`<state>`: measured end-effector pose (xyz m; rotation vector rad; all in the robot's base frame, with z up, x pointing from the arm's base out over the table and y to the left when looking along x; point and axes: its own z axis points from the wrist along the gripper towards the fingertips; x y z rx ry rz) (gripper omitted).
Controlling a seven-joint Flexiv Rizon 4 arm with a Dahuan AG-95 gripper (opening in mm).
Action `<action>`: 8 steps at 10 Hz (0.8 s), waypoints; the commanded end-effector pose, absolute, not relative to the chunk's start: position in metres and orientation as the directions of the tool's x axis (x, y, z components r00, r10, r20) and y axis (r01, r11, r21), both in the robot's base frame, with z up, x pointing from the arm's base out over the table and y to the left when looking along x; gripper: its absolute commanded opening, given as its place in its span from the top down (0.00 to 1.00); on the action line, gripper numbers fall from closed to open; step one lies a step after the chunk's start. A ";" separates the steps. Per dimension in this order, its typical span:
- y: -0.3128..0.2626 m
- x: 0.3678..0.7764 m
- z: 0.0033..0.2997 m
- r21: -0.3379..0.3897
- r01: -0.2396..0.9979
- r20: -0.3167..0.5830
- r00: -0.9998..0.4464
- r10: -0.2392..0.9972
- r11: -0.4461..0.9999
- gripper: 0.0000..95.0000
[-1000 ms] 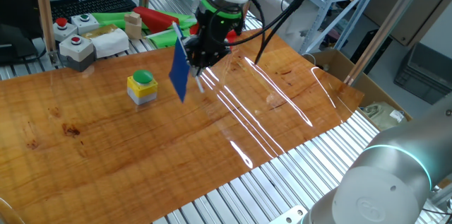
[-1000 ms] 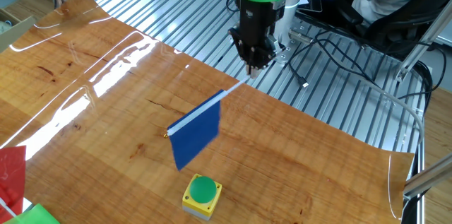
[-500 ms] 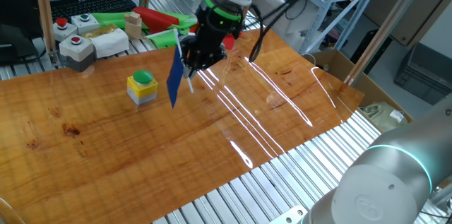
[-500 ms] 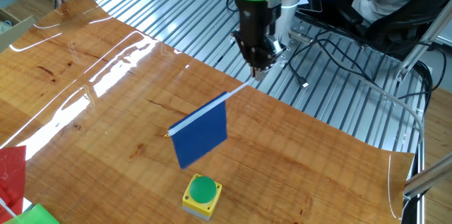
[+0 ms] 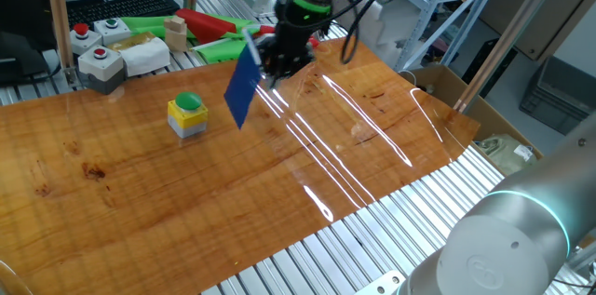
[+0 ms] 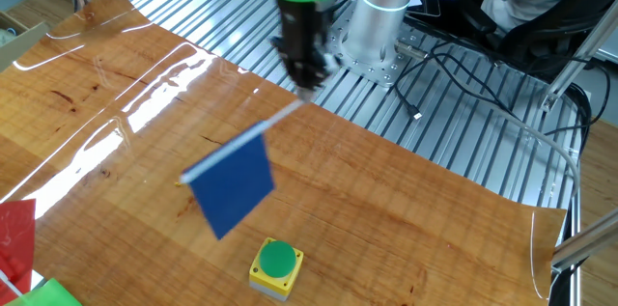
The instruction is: Wave the flag
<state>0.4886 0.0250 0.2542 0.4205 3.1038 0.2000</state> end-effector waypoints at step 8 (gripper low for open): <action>-0.078 0.498 0.255 -0.305 -0.102 0.005 -0.994 -0.105 0.947 1.00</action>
